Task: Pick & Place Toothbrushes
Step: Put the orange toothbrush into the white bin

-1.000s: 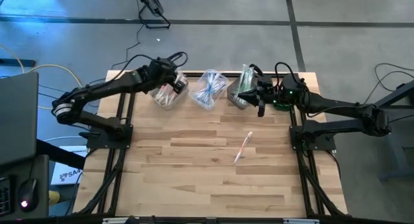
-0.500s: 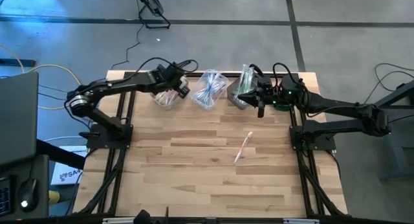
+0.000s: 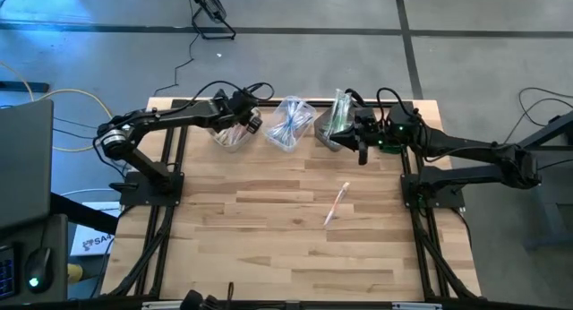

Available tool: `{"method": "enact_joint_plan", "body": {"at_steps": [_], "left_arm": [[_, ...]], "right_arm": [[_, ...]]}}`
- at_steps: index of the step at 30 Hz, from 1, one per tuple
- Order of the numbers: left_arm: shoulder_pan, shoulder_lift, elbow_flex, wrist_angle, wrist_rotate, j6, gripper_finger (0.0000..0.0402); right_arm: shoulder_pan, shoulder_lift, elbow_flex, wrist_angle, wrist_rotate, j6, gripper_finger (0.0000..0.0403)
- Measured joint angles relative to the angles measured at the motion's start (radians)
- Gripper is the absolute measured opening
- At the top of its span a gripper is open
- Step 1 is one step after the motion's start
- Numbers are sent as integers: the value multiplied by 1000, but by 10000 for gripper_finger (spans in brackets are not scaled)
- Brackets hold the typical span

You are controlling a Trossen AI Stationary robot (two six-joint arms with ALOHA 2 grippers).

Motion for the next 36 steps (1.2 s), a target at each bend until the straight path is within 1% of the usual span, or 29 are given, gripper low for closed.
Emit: {"method": "enact_joint_plan", "body": {"at_steps": [3, 6, 10, 13, 15, 17, 24, 27, 29, 31, 34, 36], "left_arm": [[16, -4, 0, -3, 13, 0, 171], [24, -4, 0, -1, 24, 0, 197], [20, -20, 21, -25, 42, 0, 205], [20, -45, 44, -49, 44, 4, 202], [21, -65, 45, -51, 67, 4, 188], [21, -88, 45, -51, 81, 1, 164], [6, -170, 45, -49, 142, 11, 53], [-2, -210, 45, -39, 161, 42, 13], [-12, -223, 45, -21, 179, 69, 5], [-14, -236, 44, -4, 209, 104, 8], [-13, -254, 45, 38, 275, 153, 6], [-8, -256, 45, 38, 314, 182, 2]], "right_arm": [[0, 0, 0, -2, -11, 0, 2], [0, 0, 0, -6, -13, 0, 2], [0, 0, 0, -9, -2, 43, 2], [7, -1, 0, -32, 49, 103, 2], [29, -1, 0, -70, 111, 133, 2], [63, -1, 0, -107, 178, 161, 2], [200, -1, 0, -200, 440, 321, 2], [252, -1, 0, -252, 543, 393, 2], [285, -1, 0, -306, 608, 459, 2], [318, -1, 0, -364, 672, 534, 2], [367, -1, 0, -433, 774, 645, 2], [398, -1, 1, -469, 843, 722, 2]]}}
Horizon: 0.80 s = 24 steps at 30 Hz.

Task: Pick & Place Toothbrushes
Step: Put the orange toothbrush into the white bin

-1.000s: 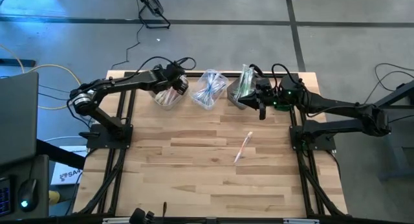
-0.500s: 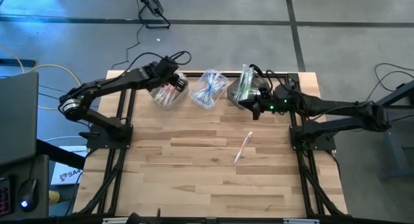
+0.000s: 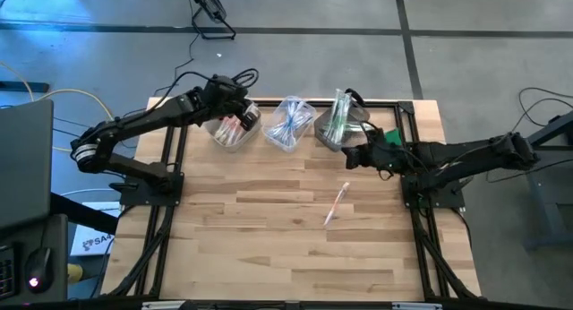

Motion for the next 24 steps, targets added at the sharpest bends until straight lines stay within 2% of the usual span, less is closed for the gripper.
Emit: {"method": "enact_joint_plan", "body": {"at_steps": [4, 9, 12, 16, 20, 24], "left_arm": [[7, -5, 0, 22, 43, 50, 2], [35, -5, 0, 24, 112, 84, 1], [58, -5, 0, 23, 157, 90, 1], [92, -5, 0, 23, 207, 93, 1], [110, -4, 0, 24, 246, 94, 1], [107, -4, 0, 28, 248, 108, 1]], "right_arm": [[44, 51, 50, -120, 83, 135, 2], [57, 194, 176, -360, 84, 289, 2], [56, 291, 251, -532, 23, 433, 2], [52, 390, 292, -682, -158, 631, 2], [48, 448, 292, -666, -308, 674, 2], [48, 495, 292, -608, -352, 661, 3]]}}
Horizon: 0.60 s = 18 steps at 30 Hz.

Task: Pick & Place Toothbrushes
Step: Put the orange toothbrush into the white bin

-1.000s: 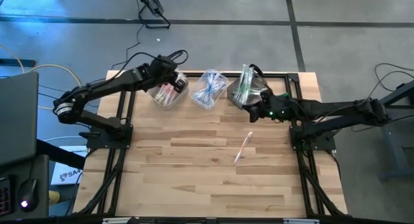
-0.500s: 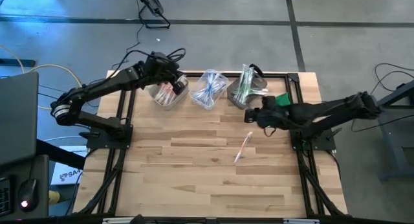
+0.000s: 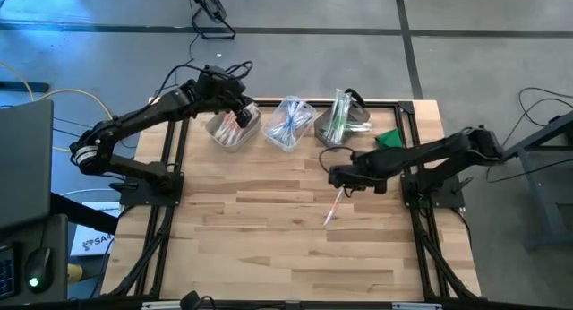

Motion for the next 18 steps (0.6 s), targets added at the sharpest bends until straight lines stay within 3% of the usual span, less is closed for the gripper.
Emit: {"method": "enact_joint_plan", "body": {"at_steps": [5, 13, 18], "left_arm": [[0, 0, 0, 5, 31, 2, 1], [0, 0, 0, 6, 42, 7, 1], [0, 0, 0, 6, 42, 10, 1]], "right_arm": [[0, 65, 0, 42, -10, -34, 32], [-2, 172, 0, 58, -95, 109, 146], [-1, 241, 0, 147, -108, 132, 170]]}}
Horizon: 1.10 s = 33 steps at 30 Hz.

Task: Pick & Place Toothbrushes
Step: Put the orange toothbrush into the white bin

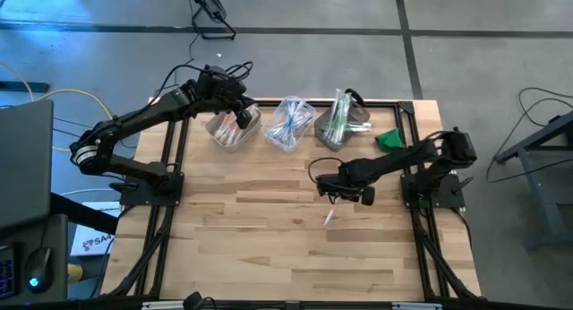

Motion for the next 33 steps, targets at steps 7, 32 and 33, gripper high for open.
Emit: {"method": "enact_joint_plan", "body": {"at_steps": [7, 32, 33], "left_arm": [[0, 0, 0, 0, 0, 0, 1], [0, 0, 0, -5, 56, 43, 1], [0, 0, 0, -5, 56, 42, 1]], "right_arm": [[-1, 74, 0, 77, -5, 28, 157], [21, 67, 0, 35, 53, -86, 6], [17, 53, 0, 19, 65, -101, 3]]}}
